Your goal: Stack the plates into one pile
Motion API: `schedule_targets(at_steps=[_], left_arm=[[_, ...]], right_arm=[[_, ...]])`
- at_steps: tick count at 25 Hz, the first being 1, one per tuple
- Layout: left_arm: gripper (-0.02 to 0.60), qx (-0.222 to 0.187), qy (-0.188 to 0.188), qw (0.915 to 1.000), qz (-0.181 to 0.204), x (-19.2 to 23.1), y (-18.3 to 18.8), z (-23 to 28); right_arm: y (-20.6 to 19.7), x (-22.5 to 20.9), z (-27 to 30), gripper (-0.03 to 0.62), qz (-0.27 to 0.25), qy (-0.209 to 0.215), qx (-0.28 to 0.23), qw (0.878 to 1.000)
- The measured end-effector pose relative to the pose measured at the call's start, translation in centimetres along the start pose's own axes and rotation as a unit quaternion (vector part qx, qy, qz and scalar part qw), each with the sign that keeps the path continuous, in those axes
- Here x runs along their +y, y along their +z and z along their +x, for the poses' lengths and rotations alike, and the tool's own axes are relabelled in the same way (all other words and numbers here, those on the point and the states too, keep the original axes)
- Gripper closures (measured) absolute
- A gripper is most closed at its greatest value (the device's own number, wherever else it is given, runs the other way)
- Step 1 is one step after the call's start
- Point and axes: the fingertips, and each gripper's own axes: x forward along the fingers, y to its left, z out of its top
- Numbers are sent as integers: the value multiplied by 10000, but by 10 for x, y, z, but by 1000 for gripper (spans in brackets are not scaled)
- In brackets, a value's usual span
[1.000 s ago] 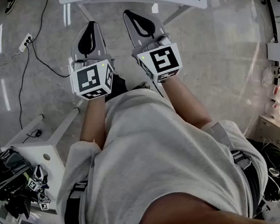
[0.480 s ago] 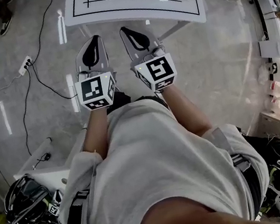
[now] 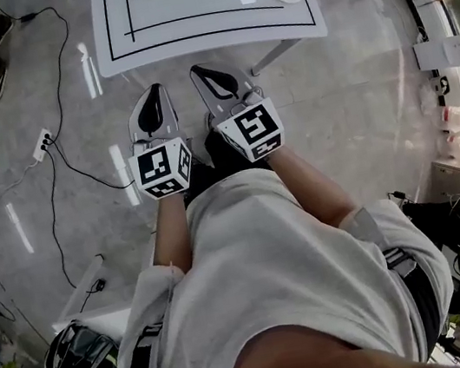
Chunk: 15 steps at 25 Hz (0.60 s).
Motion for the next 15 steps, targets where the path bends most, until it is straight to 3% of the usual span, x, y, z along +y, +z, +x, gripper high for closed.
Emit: schedule_targets(at_steps=[9,15], left_arm=[[578,220,403,9989,101,37,16,67],[578,328,276,9989,209,12,33,142]], right_arm=[[17,-45,68,593,70,389,-170,9991],[29,-117,96,594,156,439,-206,9987]])
